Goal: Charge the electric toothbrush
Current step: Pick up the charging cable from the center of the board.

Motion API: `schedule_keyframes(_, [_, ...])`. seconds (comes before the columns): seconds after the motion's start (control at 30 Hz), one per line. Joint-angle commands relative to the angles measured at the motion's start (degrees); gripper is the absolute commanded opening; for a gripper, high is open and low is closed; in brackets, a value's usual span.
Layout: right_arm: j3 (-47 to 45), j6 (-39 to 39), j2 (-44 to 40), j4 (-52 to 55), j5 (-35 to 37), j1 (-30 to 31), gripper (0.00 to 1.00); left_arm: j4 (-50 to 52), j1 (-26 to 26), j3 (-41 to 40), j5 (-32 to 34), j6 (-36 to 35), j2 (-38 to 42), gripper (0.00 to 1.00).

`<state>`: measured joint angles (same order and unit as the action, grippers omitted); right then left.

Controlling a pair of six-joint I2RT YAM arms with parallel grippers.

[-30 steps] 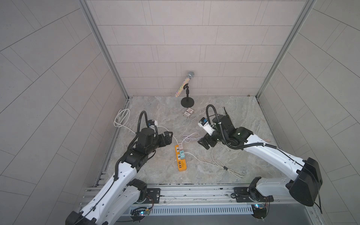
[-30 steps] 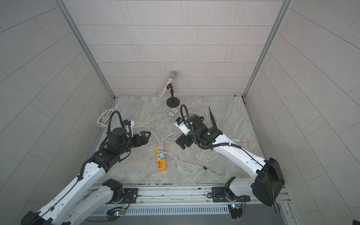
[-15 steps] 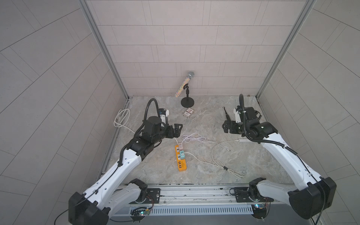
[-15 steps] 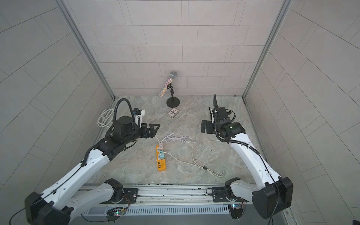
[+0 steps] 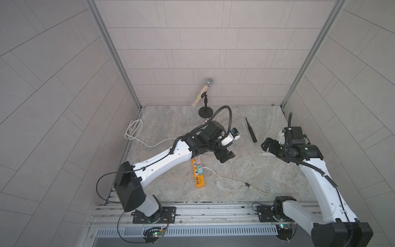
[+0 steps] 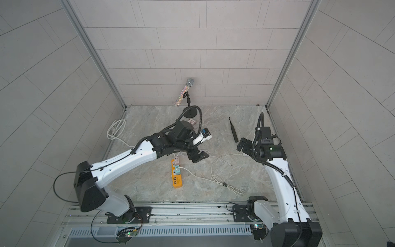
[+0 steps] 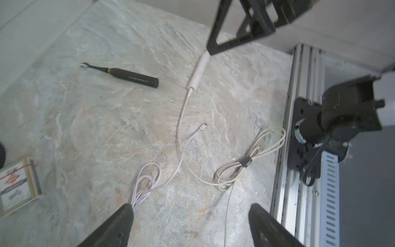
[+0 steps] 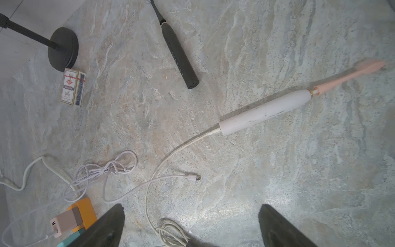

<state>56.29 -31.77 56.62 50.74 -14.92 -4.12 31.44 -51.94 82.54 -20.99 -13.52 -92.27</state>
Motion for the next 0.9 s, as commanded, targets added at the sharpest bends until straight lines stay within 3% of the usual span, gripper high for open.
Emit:
schedule_keyframes(0.0, [-0.9,-0.8,-1.4,1.2,-3.9,-1.9,1.0,10.8,-2.5,7.7,0.3,-11.0,-7.9,0.84])
schedule_keyframes(0.37, [-2.0,0.7,-3.1,1.6,-2.9,-2.9,1.0,18.8,-4.7,21.8,7.2,-14.9,-25.8,0.69])
schedule_keyframes(0.47, [-2.2,1.1,-3.5,1.4,-2.6,-2.9,1.0,19.4,-5.1,25.2,10.3,-15.2,-28.9,0.62])
schedule_keyframes(0.73, [-2.4,2.4,-5.1,1.4,-0.8,-3.1,1.0,21.3,-5.2,30.6,17.1,-15.2,-34.3,0.61])
schedule_keyframes(0.87, [-2.4,2.8,-5.0,1.6,-0.9,-3.2,1.0,22.6,-5.2,31.3,17.9,-17.0,-36.2,0.56])
